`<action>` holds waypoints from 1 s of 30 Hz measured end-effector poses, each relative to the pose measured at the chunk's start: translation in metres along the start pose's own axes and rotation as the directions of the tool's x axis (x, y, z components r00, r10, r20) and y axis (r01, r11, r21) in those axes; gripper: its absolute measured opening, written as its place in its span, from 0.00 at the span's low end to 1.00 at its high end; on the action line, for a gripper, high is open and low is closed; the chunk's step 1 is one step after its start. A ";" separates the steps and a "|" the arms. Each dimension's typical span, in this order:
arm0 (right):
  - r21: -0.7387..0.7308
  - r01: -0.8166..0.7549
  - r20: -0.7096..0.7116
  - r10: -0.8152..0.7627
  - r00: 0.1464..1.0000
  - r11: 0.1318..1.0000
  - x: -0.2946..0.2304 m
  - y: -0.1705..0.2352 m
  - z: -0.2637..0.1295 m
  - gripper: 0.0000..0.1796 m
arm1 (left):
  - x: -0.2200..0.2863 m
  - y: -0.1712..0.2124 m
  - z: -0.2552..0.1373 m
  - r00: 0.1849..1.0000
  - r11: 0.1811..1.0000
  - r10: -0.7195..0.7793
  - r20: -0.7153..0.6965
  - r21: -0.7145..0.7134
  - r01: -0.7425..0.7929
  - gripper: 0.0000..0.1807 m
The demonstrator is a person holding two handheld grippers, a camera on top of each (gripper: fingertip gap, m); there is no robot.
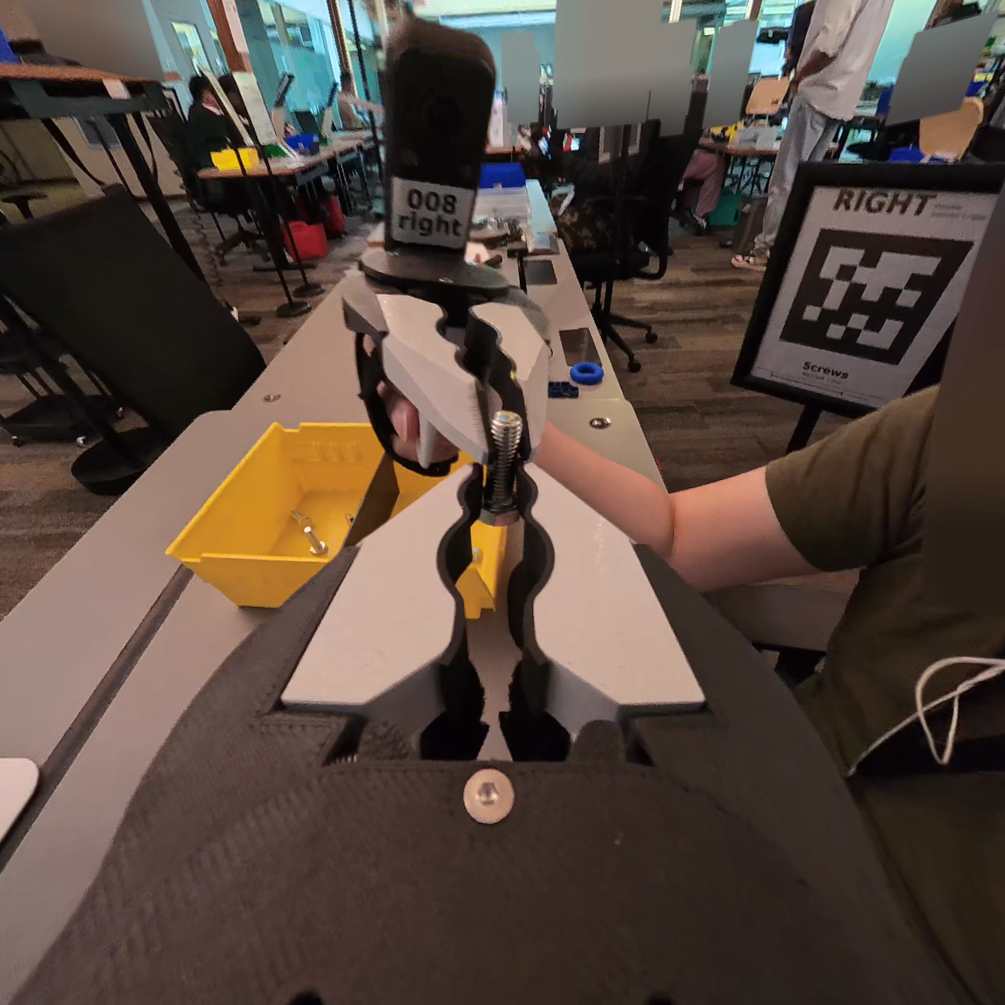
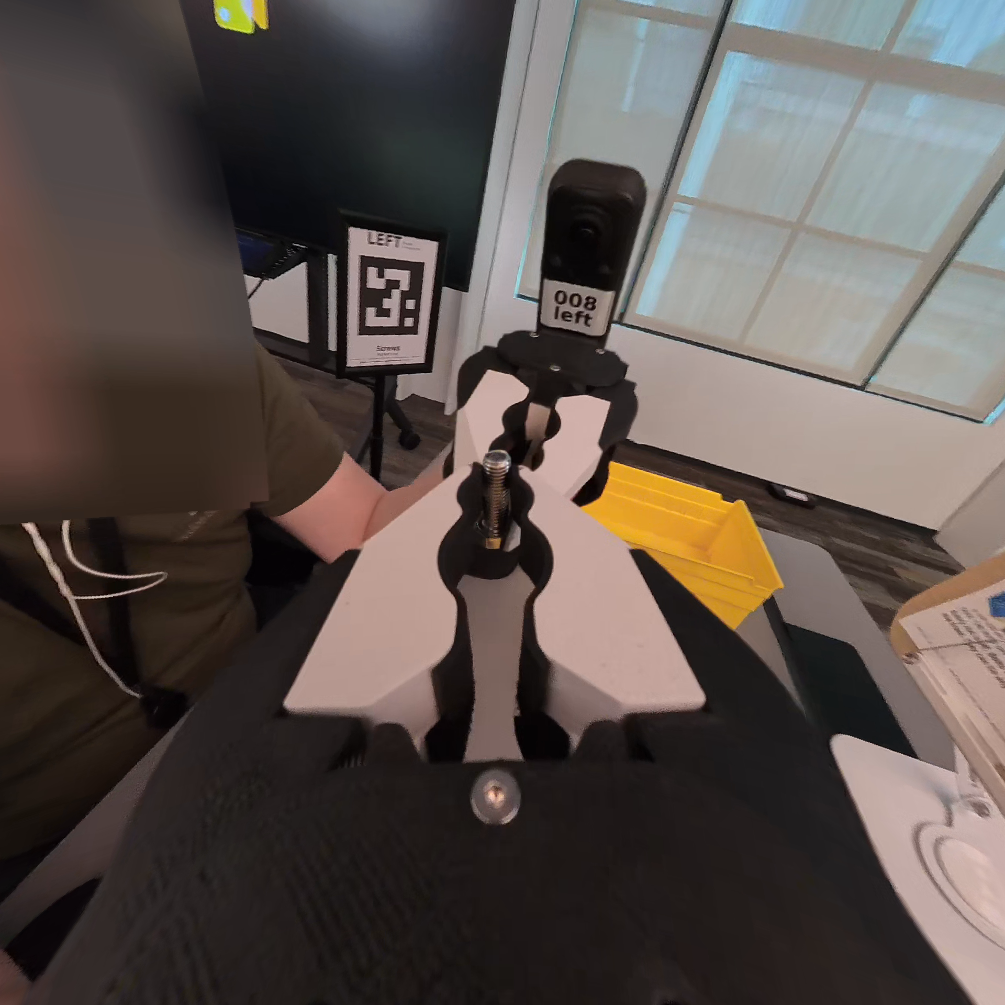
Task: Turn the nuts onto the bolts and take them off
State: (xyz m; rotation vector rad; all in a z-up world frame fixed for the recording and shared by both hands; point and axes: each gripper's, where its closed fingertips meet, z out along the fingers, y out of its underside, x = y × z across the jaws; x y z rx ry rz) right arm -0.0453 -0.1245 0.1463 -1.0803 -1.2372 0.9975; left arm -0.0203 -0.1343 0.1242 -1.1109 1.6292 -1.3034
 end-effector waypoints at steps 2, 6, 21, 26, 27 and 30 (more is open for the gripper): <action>-0.005 0.009 -0.034 -0.009 0.999 1.000 0.005 0.000 -0.004 0.04 | -0.006 -0.002 0.002 1.000 0.999 -0.026 0.004 0.026 0.026 0.06; -0.008 0.013 -0.043 -0.013 0.999 1.000 0.008 0.001 -0.009 0.04 | -0.011 -0.003 0.006 0.997 0.996 -0.074 -0.014 0.053 0.075 0.06; 0.089 0.044 -0.109 -0.034 0.993 0.995 0.017 -0.017 -0.017 0.04 | -0.016 -0.025 0.009 0.987 0.964 -0.131 -0.096 0.221 0.150 0.07; 0.128 0.072 -0.172 -0.049 0.984 0.989 0.021 -0.026 -0.022 0.04 | -0.020 -0.038 0.012 0.985 0.938 -0.126 -0.122 0.309 0.158 0.07; 0.130 0.078 -0.191 -0.053 0.980 0.988 0.024 -0.027 -0.023 0.04 | -0.022 -0.039 0.012 0.983 0.935 -0.129 -0.130 0.315 0.164 0.07; 0.114 0.084 -0.252 -0.054 0.966 0.990 0.034 -0.024 -0.026 0.04 | -0.031 -0.039 0.013 0.977 0.927 -0.174 -0.127 0.313 0.206 0.08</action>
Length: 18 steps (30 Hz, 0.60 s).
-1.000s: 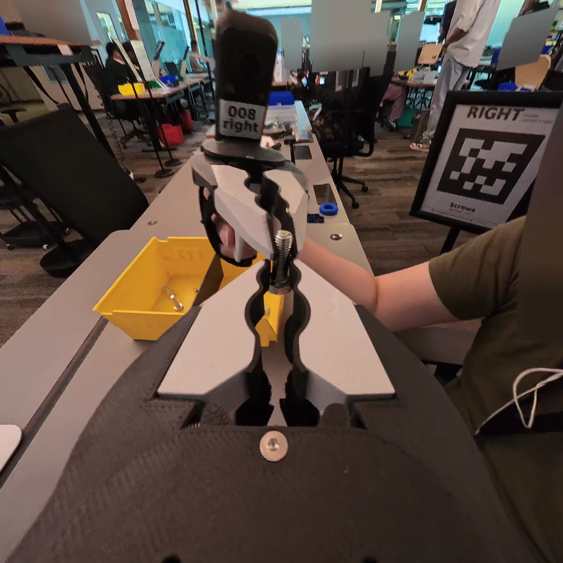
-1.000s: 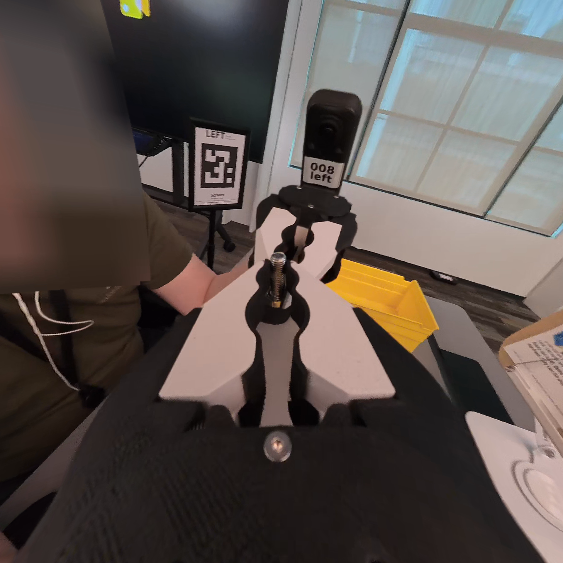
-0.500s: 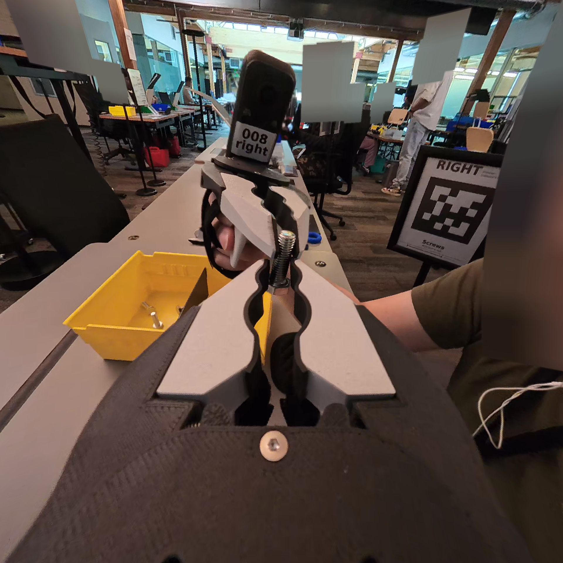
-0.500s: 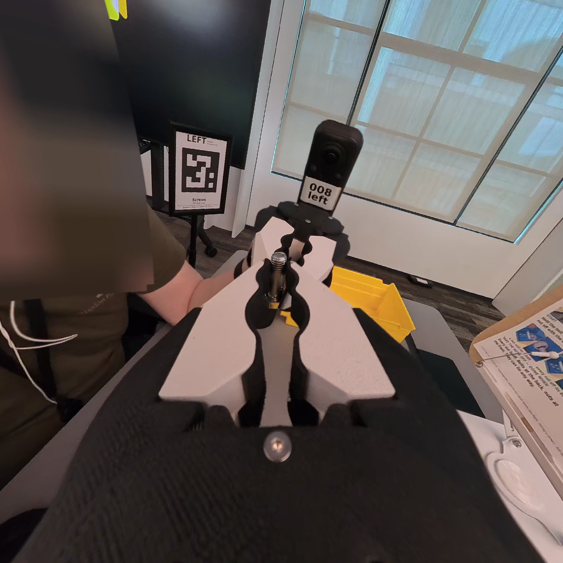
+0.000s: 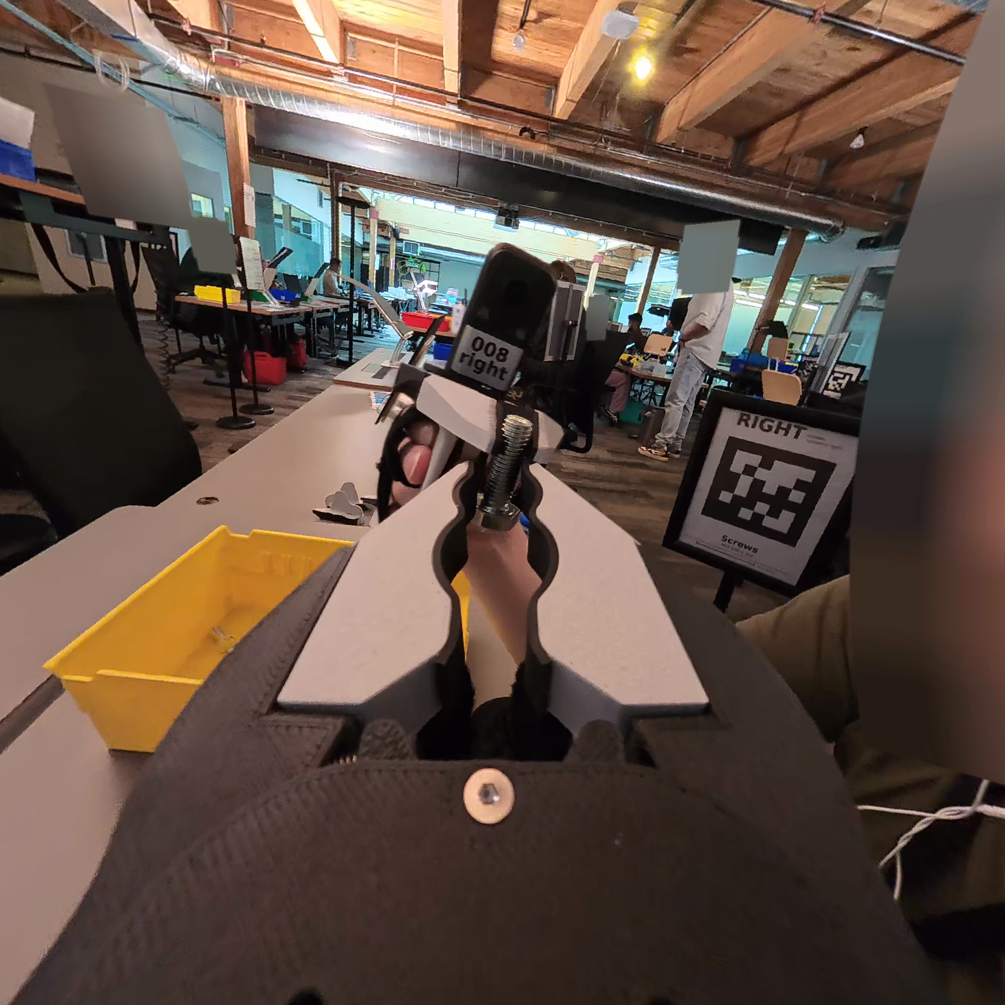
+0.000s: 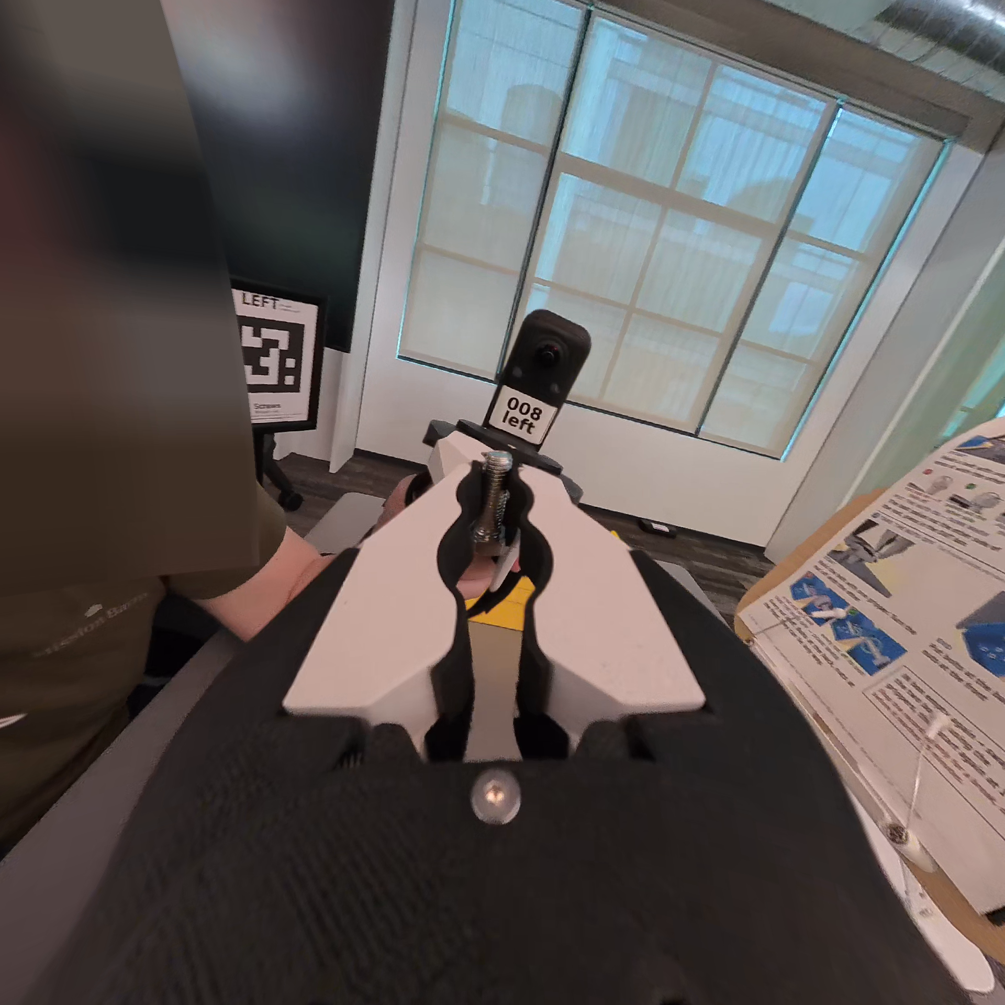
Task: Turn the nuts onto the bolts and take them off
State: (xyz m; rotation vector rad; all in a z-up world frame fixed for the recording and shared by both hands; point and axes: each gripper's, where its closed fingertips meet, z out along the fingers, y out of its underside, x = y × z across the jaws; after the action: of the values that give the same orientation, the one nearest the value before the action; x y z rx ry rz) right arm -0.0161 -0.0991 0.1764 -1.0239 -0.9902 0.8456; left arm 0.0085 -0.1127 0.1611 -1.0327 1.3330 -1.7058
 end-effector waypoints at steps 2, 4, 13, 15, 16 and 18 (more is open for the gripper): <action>-0.005 -0.012 -0.012 0.012 1.000 1.000 0.005 0.003 0.001 0.04 | -0.005 0.000 -0.002 1.000 1.000 -0.025 0.010 0.003 0.025 0.08; 0.002 -0.021 -0.020 0.021 1.000 1.000 0.009 0.005 0.002 0.04 | -0.010 0.000 -0.004 0.999 0.999 -0.039 0.025 0.010 0.039 0.08; 0.098 -0.096 0.114 0.084 0.990 0.991 -0.003 -0.003 0.001 0.04 | 0.004 -0.002 -0.004 0.990 0.993 -0.110 -0.085 0.023 0.113 0.06; 0.119 -0.126 0.144 0.108 0.984 0.985 -0.003 -0.003 0.000 0.04 | 0.006 -0.004 -0.006 0.986 0.992 -0.121 -0.115 0.030 0.125 0.05; 0.122 -0.137 0.145 0.119 0.982 0.983 -0.002 -0.002 0.000 0.04 | 0.005 -0.004 -0.008 0.985 0.990 -0.131 -0.115 0.033 0.136 0.05; 0.135 -0.165 0.163 0.143 0.976 0.977 0.000 0.000 0.001 0.04 | 0.002 -0.004 -0.010 0.984 0.989 -0.138 -0.110 0.033 0.143 0.05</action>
State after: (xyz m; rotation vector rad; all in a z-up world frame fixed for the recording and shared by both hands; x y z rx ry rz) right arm -0.0170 -0.0987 0.1768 -0.9273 -0.9688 1.1233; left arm -0.0014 -0.1098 0.1639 -1.0460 1.3132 -1.9095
